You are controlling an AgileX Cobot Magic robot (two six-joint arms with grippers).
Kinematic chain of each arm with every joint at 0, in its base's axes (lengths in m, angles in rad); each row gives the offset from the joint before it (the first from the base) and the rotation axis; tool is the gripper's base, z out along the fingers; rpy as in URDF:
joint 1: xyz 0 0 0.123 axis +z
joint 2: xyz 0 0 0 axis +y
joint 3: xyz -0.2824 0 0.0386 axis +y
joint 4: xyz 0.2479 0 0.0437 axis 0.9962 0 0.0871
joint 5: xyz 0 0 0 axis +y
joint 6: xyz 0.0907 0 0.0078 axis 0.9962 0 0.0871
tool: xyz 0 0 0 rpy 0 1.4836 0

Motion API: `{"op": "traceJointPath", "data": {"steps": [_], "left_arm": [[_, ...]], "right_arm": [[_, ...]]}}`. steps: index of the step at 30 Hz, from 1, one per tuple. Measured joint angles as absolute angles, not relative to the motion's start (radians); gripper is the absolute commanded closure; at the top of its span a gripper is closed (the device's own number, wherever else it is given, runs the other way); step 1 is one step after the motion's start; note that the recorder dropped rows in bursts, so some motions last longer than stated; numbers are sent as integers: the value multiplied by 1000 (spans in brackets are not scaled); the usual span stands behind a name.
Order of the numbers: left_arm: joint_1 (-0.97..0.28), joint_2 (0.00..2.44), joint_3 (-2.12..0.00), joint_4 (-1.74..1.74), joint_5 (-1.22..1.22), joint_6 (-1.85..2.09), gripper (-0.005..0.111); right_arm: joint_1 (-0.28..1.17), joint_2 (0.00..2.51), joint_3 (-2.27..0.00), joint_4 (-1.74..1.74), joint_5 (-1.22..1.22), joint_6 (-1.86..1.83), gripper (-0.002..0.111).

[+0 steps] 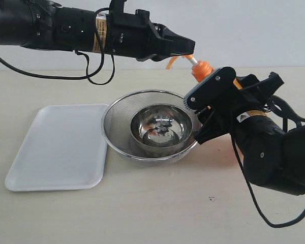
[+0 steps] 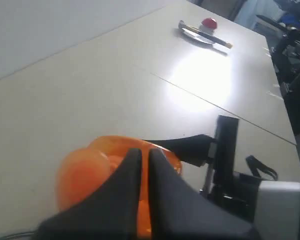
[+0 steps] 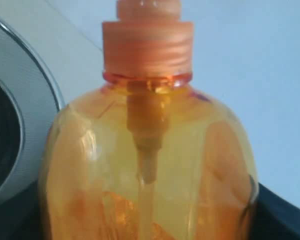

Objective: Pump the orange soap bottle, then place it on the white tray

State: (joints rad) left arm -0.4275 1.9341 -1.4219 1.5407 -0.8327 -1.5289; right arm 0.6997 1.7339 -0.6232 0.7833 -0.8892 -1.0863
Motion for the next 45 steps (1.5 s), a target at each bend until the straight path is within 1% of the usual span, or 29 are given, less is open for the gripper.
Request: {"op": "traceJointPath", "data": {"steps": [3,11,21,30,36,45], "left_arm": [[-428,1899,-1413,1559,-843,-1529,102],[-370,1845,-1413,1564,-836,-1544,102],[-370,1906,-1413,1581,-822,-1550,102],[-370,1908,-1413,1581,-822,-1550,102],[-405,1927,-1413,1559,-779,-1527,102],[-409,1940,-1415,1551,-773,-1523,102]], "right_arm": [[707,1734,-629,759,-891,-1069,108],[708,1734,-629,751,-891,-1066,108],[708,1734,-629,751,-891,-1064,108],[708,1734,-629,751,-891,-1064,108],[706,1734,-629,782,-898,-1079,108],[705,1734,-627,794,-899,-1092,108]]}}
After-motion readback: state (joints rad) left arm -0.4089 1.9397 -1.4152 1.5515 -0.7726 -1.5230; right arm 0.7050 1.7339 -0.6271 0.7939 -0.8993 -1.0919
